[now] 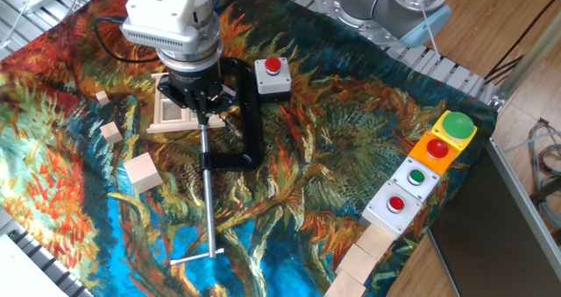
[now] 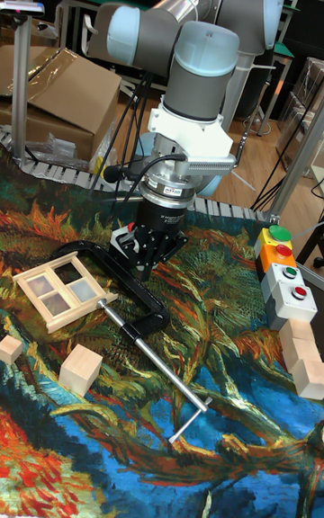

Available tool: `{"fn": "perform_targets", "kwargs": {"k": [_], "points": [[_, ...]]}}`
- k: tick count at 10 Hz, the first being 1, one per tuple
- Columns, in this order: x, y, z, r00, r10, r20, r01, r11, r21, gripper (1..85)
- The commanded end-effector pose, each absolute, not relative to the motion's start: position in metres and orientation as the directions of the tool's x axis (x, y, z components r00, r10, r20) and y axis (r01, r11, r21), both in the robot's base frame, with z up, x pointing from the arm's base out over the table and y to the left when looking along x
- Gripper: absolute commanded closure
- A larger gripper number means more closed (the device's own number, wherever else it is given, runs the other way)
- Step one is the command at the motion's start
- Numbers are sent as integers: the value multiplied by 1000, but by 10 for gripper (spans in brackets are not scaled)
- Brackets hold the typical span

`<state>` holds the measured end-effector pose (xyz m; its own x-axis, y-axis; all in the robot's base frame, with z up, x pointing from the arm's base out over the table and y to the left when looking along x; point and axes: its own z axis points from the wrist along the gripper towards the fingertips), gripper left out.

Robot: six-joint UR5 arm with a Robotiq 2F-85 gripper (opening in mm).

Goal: Close a sliding window

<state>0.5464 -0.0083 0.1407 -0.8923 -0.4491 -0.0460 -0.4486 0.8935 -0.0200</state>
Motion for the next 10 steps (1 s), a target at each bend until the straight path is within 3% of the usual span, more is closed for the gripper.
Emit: {"fn": "perform_targets", "kwargs": {"k": [1,10], "points": [[546,-5,142,-896,-440,-53,-440,898,-4,843],[543,-6,142,-893,-449,-40,-449,894,-3,843]]}}
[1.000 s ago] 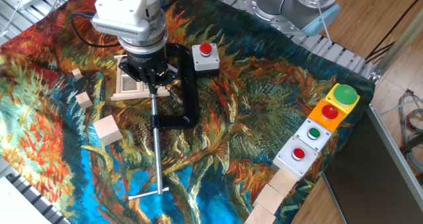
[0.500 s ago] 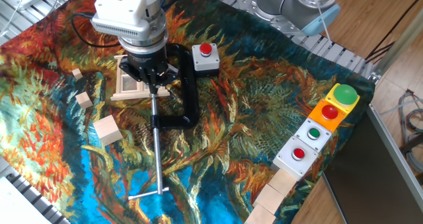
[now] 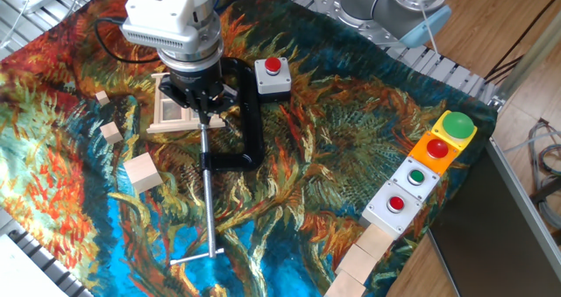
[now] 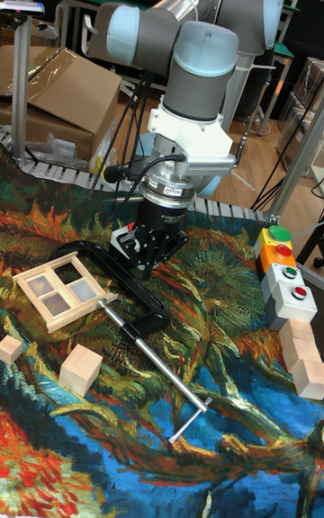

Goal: Close a sliding window

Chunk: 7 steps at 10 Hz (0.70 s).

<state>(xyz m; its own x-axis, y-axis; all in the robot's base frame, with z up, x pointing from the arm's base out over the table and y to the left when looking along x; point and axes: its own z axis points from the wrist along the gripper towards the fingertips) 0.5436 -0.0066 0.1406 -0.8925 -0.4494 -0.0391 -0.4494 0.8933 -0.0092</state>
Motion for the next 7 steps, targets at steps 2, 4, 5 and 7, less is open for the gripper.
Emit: {"fn": "perform_targets", "kwargs": {"k": [2,4,5,7], "points": [[543,-3,142,-889,-456,-44,-457,889,5,843],[547,1,141,-883,-464,-68,-466,884,23,843],[547,-3,141,-880,-470,-77,-473,880,37,843],[540,-23,137,-879,-473,-64,-476,878,57,843]]}}
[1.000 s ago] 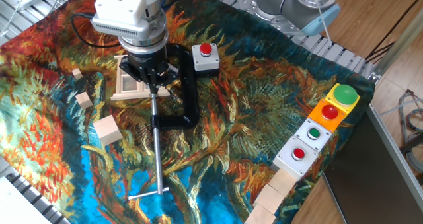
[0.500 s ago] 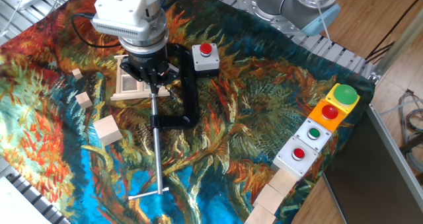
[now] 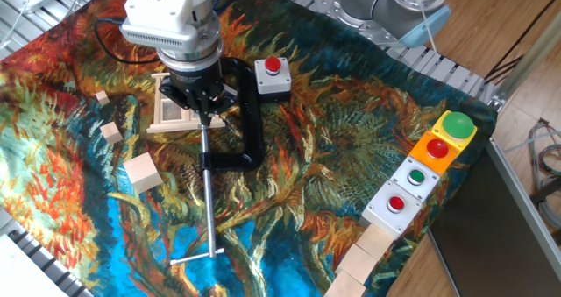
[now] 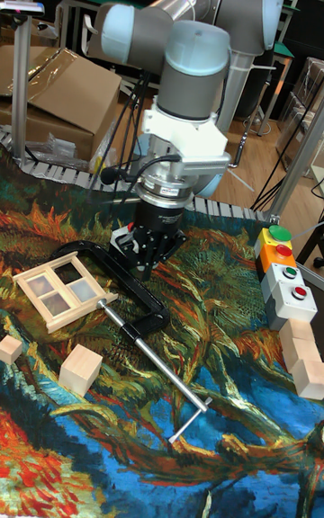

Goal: Close a sliding window

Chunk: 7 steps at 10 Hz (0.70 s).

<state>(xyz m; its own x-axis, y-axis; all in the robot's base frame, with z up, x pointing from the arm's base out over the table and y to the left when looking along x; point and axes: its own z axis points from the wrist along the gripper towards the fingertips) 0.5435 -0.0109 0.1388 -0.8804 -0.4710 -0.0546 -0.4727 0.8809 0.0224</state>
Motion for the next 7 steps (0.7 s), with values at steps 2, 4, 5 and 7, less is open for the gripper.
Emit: {"fn": "perform_targets", "kwargs": {"k": [2,4,5,7], "points": [[535,-33,131,-877,-475,-80,-480,874,78,843],[543,-31,131,-886,-451,-106,-459,885,71,840],[542,-46,130,-883,-463,-78,-466,884,23,843],[553,-39,132,-883,-452,-126,-458,888,26,843]]}}
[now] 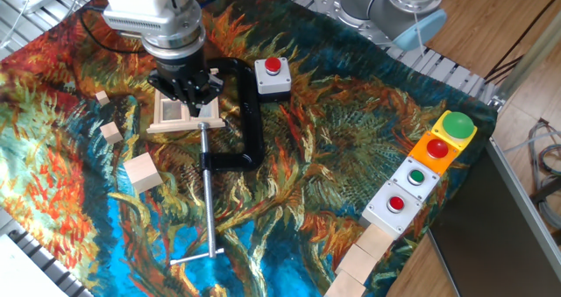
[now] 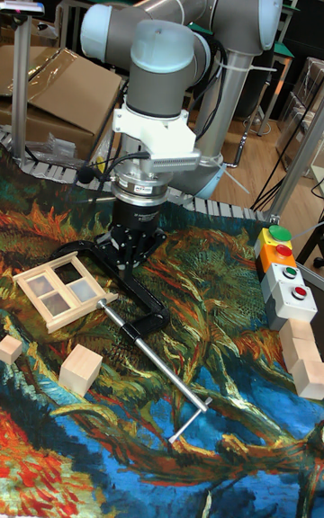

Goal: Close a sliding window

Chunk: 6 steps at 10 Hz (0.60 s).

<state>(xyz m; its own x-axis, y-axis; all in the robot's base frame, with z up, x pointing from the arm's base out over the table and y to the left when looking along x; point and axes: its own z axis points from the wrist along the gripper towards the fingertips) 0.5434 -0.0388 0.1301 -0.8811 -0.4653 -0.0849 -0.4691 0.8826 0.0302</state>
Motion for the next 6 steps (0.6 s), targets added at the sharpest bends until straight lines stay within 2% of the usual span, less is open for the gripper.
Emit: {"fn": "perform_targets", "kwargs": {"k": [1,4,6], "points": [[548,-27,120,-900,-421,-114,-429,901,61,843],[514,-47,97,-886,-456,-82,-460,887,37,840],[513,-51,94,-866,-484,-122,-491,871,27,840]]}}
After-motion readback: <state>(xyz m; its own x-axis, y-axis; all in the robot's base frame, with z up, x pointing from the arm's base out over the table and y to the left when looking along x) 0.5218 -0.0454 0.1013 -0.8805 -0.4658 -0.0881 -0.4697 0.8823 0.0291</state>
